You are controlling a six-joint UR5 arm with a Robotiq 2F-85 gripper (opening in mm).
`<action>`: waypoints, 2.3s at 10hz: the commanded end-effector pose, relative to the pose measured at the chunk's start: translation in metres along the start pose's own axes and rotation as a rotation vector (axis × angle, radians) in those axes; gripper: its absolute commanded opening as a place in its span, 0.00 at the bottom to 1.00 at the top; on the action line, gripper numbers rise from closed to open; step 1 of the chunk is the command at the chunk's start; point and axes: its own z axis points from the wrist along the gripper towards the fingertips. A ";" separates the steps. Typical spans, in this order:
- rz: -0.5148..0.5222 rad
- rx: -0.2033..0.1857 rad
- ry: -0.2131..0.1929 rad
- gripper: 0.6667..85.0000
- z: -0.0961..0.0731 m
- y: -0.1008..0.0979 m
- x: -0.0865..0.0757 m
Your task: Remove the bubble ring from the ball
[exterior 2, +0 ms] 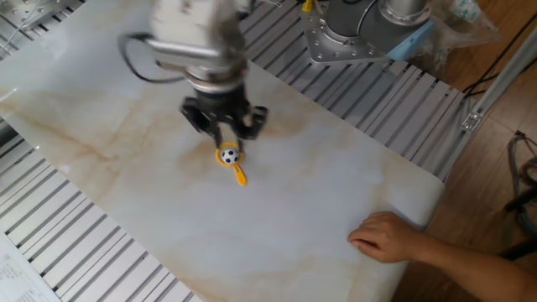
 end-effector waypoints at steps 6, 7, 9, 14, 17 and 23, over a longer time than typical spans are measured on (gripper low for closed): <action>-0.235 0.058 -0.005 0.51 0.047 0.005 0.024; -0.225 0.057 -0.008 0.51 0.047 0.005 0.023; -0.231 0.062 0.008 0.51 0.043 0.003 0.030; -0.164 0.059 -0.011 0.48 0.044 0.005 0.029; -0.154 0.082 0.036 0.45 0.043 -0.002 0.041; -0.215 0.081 0.051 0.56 0.059 -0.001 0.045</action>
